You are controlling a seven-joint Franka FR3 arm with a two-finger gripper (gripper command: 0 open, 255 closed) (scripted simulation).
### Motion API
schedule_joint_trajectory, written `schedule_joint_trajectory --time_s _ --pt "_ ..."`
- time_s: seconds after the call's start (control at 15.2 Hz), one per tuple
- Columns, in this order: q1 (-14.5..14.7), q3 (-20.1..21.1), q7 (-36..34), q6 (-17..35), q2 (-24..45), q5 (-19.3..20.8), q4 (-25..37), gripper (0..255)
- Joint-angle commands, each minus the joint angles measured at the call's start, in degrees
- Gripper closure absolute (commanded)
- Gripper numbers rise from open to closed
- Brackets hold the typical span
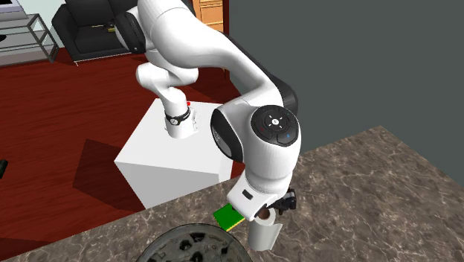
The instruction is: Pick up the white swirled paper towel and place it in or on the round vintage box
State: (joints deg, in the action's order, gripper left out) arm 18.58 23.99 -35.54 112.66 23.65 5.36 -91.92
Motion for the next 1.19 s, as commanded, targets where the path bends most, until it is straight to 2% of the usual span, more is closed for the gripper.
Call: schedule_joint_trajectory --time_s 0.0,0.4,0.46,1.12 --pt "0.0 0.0 -0.1 0.3 0.1 0.1 -0.2 0" --pt "0.0 0.0 -0.1 0.3 0.1 0.0 -0.1 0" --pt "0.0 0.0 -0.1 0.3 0.1 0.0 -0.1 255" --pt "0.0 0.0 0.0 -0.4 -0.1 0.0 0.3 255"
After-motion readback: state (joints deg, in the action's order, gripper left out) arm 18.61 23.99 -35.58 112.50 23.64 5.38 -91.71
